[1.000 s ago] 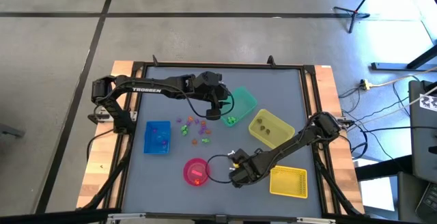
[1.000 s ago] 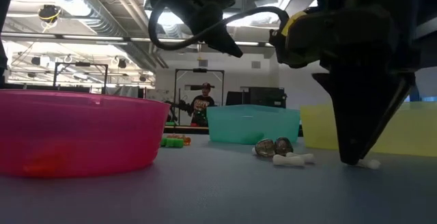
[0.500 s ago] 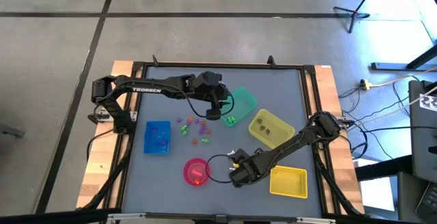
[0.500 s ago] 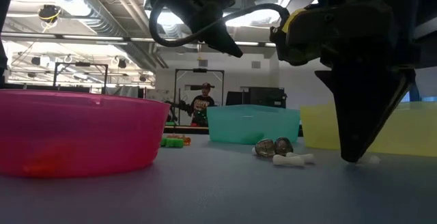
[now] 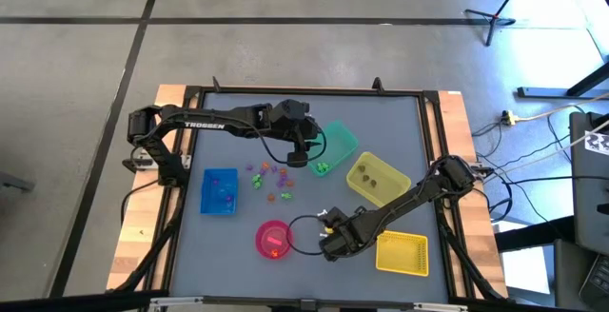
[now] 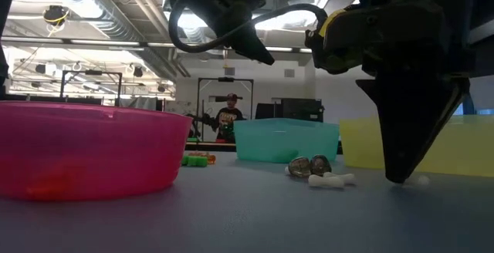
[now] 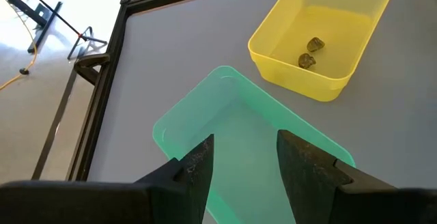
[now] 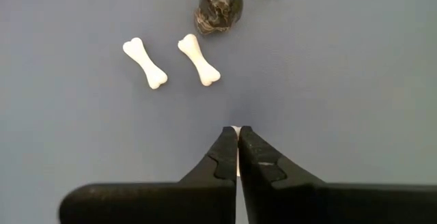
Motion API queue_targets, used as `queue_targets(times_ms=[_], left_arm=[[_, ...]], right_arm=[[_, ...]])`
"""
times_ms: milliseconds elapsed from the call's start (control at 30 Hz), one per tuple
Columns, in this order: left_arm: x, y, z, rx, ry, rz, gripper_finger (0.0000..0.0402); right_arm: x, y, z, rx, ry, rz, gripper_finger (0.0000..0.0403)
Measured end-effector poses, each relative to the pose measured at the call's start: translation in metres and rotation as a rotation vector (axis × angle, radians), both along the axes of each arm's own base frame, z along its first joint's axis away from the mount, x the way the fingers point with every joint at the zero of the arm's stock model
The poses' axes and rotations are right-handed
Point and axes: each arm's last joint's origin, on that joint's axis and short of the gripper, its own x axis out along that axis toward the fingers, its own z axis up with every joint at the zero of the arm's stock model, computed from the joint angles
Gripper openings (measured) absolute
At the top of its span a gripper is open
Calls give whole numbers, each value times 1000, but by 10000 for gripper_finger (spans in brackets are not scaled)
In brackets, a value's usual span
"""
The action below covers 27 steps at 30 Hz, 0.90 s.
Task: Sort Halloween decoration
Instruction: Put the white bone toy into the yellow bin
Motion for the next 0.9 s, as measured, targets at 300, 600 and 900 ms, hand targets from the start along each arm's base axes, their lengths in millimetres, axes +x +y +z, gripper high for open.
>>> queue_targets(times_ms=[300,600,900], left_arm=[[0,0,0,0,0,0,145],[0,0,0,0,0,0,145],[0,0,0,0,0,0,145]], right_arm=[[4,2,7,7,-16,19,2],[7,5,27,-11,7,60,2],[5,4,36,-34,49,79,2]])
